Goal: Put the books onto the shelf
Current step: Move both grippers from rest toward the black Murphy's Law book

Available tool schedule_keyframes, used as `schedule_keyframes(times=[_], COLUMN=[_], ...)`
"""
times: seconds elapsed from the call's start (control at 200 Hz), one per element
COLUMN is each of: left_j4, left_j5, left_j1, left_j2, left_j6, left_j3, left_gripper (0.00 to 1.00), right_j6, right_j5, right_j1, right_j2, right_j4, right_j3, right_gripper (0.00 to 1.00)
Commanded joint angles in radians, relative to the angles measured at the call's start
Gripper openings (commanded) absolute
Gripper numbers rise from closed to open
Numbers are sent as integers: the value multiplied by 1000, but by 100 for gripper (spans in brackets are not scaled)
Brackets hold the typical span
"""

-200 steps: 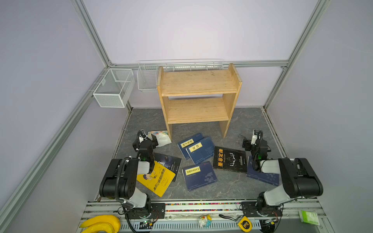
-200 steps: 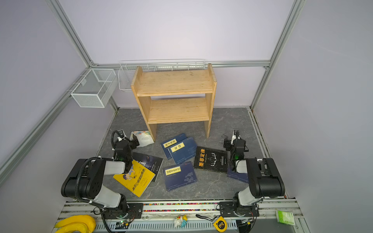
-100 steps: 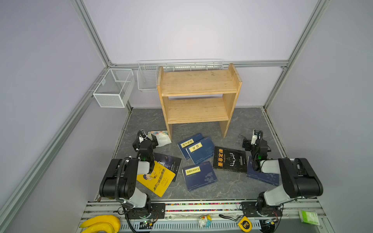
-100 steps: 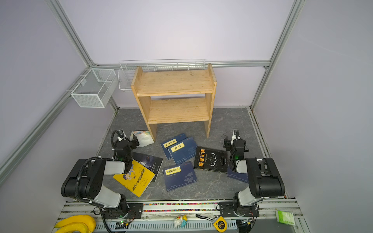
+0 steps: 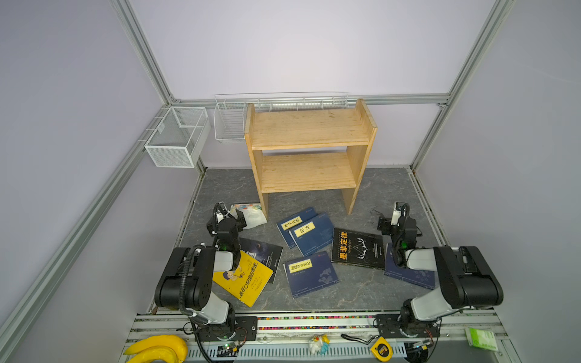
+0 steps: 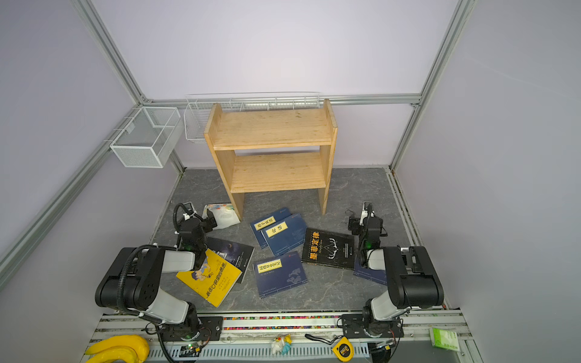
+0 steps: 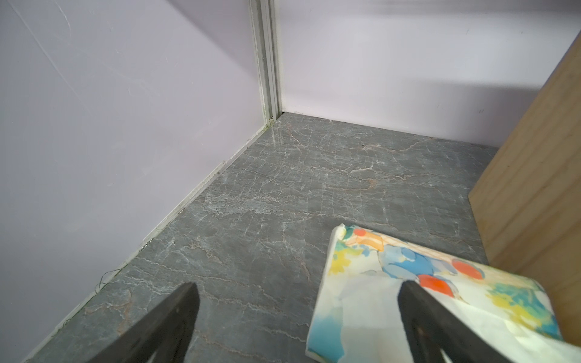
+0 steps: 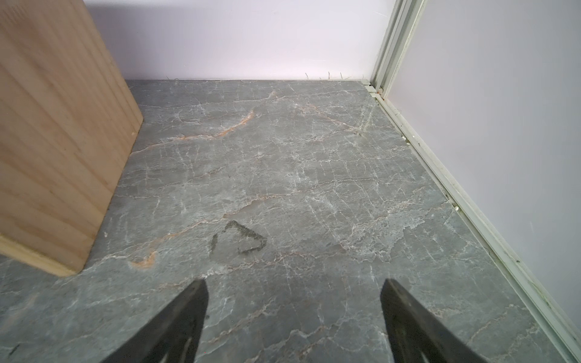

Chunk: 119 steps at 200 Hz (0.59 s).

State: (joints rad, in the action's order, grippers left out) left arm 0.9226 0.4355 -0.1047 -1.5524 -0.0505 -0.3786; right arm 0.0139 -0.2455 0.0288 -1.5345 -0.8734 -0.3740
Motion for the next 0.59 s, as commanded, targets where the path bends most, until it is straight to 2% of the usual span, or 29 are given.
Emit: schedule_keyframes(times=[0.0, 0.055, 0.16, 0.235, 0.285, 0.325, 0.385, 0.48, 0.59], left_j4=[28, 15, -159, -373, -572, -698, -834, -955, -1051], left_j5=[-5, 25, 42, 53, -33, -87, -110, -167, -307], left_j1=[5, 3, -7, -36, -42, -49, -81, -153, -206], left_j2=[-10, 7, 154, 306, 416, 489, 581, 702, 782], left_j6=[10, 3, 9, -9, -45, -110, -223, -358, -560], left_j3=[-2, -3, -34, -85, -143, -183, -224, -242, -247], left_gripper=[99, 100, 99, 99, 99, 99, 99, 99, 99], right_j6=[-29, -33, -23, 63, 117, 149, 190, 269, 401], right_j5=[1, 5, 56, 91, 127, 147, 164, 194, 209], right_j1=[3, 8, 9, 17, 36, 63, 124, 252, 389], right_j2=[28, 93, 190, 244, 280, 306, 340, 380, 446], right_j4=[-7, 154, 501, 713, 810, 859, 935, 1083, 1173], right_j3=[-5, -64, -220, -326, -370, -389, -420, -473, -463], right_gripper=[89, 89, 89, 89, 88, 88, 88, 88, 88])
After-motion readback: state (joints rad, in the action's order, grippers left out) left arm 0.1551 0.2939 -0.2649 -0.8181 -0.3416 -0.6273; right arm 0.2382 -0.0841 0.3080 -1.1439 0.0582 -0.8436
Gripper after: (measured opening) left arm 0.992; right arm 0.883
